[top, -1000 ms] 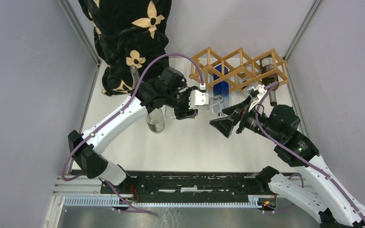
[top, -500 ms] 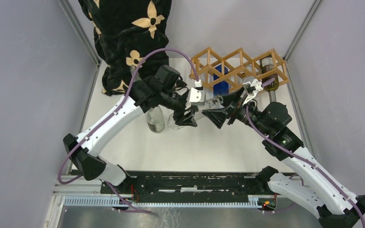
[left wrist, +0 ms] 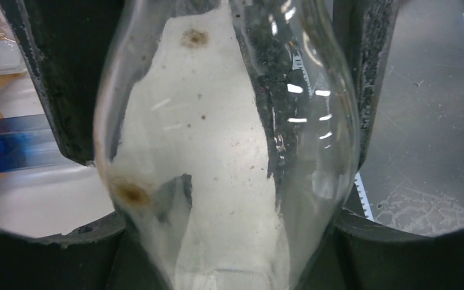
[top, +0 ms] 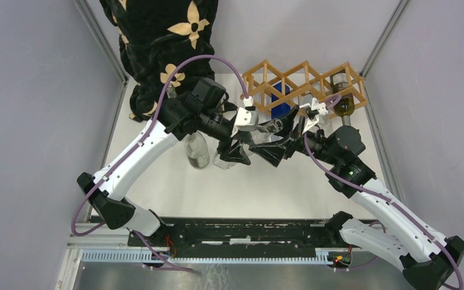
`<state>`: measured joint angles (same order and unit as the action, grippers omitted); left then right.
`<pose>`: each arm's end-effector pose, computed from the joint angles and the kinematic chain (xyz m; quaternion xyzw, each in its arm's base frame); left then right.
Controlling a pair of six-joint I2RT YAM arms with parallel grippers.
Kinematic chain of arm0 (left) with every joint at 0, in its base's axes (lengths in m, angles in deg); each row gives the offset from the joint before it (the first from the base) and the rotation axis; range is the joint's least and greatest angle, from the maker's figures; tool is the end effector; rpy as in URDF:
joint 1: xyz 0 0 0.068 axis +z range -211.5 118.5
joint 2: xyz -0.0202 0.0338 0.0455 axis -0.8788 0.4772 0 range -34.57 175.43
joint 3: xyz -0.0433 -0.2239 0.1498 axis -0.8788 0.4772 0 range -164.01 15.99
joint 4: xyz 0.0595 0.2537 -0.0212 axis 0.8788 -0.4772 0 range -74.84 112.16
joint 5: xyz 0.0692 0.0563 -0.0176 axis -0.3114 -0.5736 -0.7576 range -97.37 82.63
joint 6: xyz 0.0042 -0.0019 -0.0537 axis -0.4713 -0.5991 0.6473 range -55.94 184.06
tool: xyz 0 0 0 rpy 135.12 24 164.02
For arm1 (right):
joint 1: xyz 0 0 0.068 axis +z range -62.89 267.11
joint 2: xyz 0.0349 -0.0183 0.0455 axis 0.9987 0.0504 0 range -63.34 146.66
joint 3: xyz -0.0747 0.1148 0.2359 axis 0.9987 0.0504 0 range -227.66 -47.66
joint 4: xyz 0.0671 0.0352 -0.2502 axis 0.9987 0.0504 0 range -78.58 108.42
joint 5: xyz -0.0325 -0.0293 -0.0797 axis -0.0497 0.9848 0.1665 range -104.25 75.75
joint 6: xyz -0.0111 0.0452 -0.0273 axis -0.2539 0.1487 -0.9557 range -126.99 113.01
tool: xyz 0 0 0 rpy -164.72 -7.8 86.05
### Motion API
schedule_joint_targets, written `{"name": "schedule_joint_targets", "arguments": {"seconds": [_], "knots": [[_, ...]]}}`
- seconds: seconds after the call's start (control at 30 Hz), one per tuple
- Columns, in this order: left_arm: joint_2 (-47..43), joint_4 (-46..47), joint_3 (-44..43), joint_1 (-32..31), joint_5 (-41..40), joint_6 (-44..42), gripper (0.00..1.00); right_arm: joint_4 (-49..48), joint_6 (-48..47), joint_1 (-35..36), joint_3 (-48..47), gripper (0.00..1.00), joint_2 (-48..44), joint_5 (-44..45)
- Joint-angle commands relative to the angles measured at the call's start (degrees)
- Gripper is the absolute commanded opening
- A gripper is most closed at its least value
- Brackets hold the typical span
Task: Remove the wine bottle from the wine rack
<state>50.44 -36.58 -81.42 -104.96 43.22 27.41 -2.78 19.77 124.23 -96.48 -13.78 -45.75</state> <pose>0.1916 -0.2196 0.4179 0.6617 0.5401 -0.4160 0.3120 0.1452 0.1331 0.3955 -0.2661 0.5745 0.5424 0.5522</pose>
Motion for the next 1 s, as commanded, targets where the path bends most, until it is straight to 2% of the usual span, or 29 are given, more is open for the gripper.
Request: {"name": "schedule_joint_targets", "arguments": {"seconds": [0.0, 0.1, 0.13, 0.17, 0.2, 0.23, 0.27, 0.4, 0.5, 0.57, 0.73, 0.97], "knots": [[-0.3, 1.2, -2.6, 0.0, 5.2, 2.2, 0.02, -6.4, 0.8, 0.2, -0.6, 0.85, 0.2, -1.0], [-0.4, 1.2, -2.3, 0.1, 3.9, 2.1, 0.03, -9.1, 2.8, 0.1, -0.7, 0.62, 1.4, -0.3], [-0.3, 1.2, -2.5, 0.0, 2.9, 2.3, 0.16, -9.2, 3.1, 0.1, -1.0, 0.49, 1.9, 0.0], [-0.2, 1.2, -2.8, 0.1, 1.2, 3.2, 0.39, -8.6, 2.9, 0.1, -1.3, 0.36, 2.2, 0.9], [-0.2, 1.6, -3.0, 0.2, -1.0, 4.6, 0.66, -6.6, 2.1, 0.1, -2.1, 0.20, 2.6, 2.4], [-0.2, 1.6, -3.2, 0.6, -3.0, 5.5, 0.87, -4.4, 0.9, 0.2, -3.1, 0.09, 2.8, 4.3], [-0.1, 1.7, -3.5, 1.2, -5.1, 5.9, 0.98, -1.0, -1.0, 0.1, -4.5, 0.01, 3.3, 6.4], [0.6, 1.6, -7.1, 8.3, -9.7, 11.2, 1.00, 8.6, -8.0, 0.1, -9.1, 0.00, 5.3, 15.0], [-0.8, 1.6, -9.0, 12.7, -14.1, 14.4, 1.00, 8.8, -10.6, 0.1, -9.1, 0.00, 7.0, 19.3], [-2.4, 2.0, -8.9, 13.3, -23.5, 15.9, 1.00, 8.3, -12.6, 0.1, -9.8, 0.00, 10.0, 21.5], [-5.1, 0.1, -8.2, 14.3, -40.0, 19.6, 1.00, 7.4, -17.0, 0.1, -14.7, 0.00, 20.6, 26.0], [-11.4, -1.3, -3.3, 17.8, -38.2, 19.5, 1.00, 3.0, -19.8, 0.1, -21.2, 0.00, 33.7, 30.2]]}}
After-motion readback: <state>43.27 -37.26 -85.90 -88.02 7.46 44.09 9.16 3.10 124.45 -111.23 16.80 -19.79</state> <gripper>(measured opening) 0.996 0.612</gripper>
